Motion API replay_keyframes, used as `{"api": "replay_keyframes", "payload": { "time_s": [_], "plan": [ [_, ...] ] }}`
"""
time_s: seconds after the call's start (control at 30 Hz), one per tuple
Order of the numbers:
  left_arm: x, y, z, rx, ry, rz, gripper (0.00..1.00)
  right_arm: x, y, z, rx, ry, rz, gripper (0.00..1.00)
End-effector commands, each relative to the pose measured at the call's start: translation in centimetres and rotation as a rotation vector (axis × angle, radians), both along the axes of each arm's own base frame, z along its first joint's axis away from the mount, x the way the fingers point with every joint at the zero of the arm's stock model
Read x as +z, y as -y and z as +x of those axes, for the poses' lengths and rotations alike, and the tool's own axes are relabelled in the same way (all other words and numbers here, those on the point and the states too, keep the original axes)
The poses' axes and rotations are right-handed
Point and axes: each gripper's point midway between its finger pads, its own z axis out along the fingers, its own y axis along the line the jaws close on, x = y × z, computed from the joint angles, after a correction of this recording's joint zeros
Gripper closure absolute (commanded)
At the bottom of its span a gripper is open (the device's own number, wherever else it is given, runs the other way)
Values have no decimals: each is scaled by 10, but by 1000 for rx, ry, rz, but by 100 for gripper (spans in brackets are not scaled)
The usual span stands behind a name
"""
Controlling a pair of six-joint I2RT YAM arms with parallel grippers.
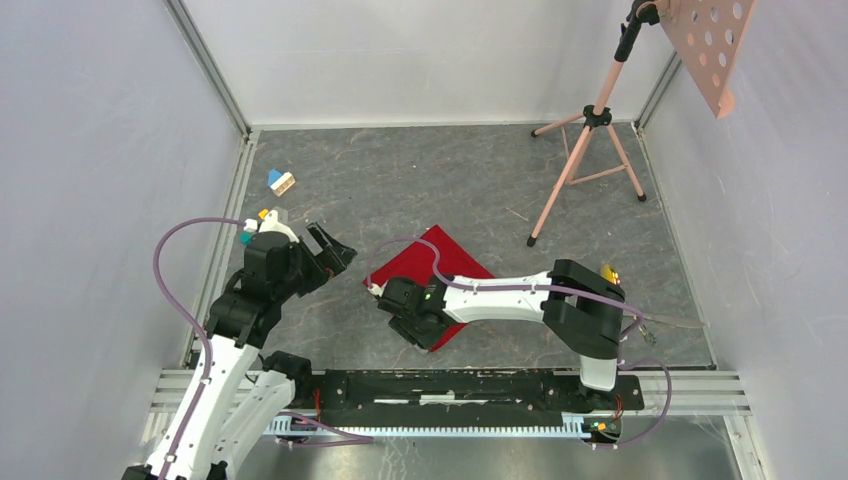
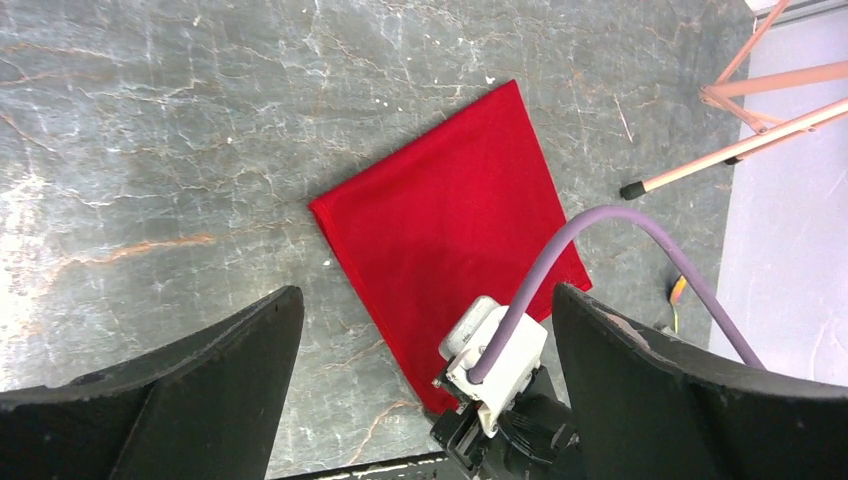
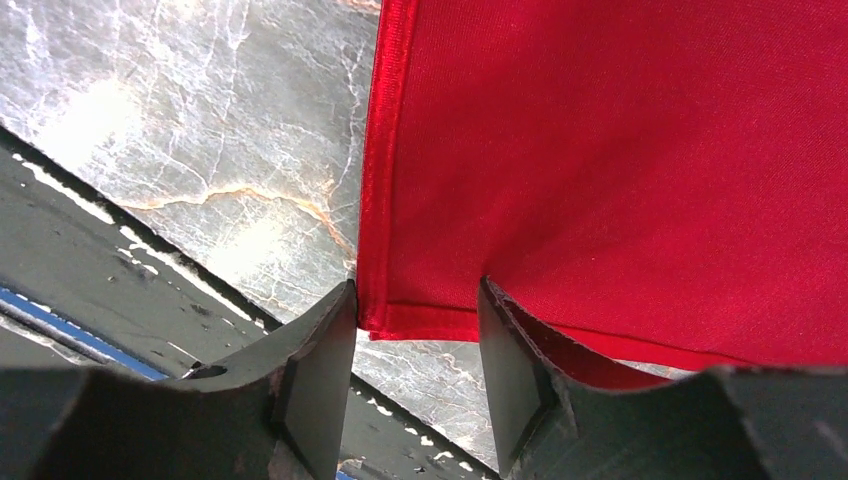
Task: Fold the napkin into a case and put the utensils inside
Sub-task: Pick up the lower triangle-folded napkin from the center of the board.
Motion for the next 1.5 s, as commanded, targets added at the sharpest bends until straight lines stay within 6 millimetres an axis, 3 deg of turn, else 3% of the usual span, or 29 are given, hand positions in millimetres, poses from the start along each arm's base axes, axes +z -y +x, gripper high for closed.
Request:
{"api": "replay_keyframes", "payload": {
  "time_s": [0.0,0.43,0.53,0.67,0.8,0.87,1.03,1.2,1.4,1.47],
  "plan": [
    [13,-11,1,3,59,76,0,5,-6,3,-30,3,-14,48],
    [18,-12,1,-8,75,93,0,-29,6,0,-25,-6,-114,45],
    [17,-12,1,-9,72,93,0,-30,14,7,-32,44,-154,55],
    [14,-12,1,-8,63,91,0,-32,21,15,-44,97,-180,79],
    [7,-12,2,-7,42,97,0,-31,18,17,-47,112,-141,93],
    [0,-12,3,-5,23,103,0,-25,10,17,-39,113,-90,100],
    [-27,-7,4,-11,-77,93,0,4,-18,18,2,91,132,100],
    [-64,4,3,28,-222,13,0,27,-22,20,23,59,298,100],
    [-103,50,9,-47,-358,-224,0,38,-19,19,7,-66,504,100],
    [-114,57,11,-58,-410,-247,0,41,-17,22,8,-78,536,100]
  ]
}}
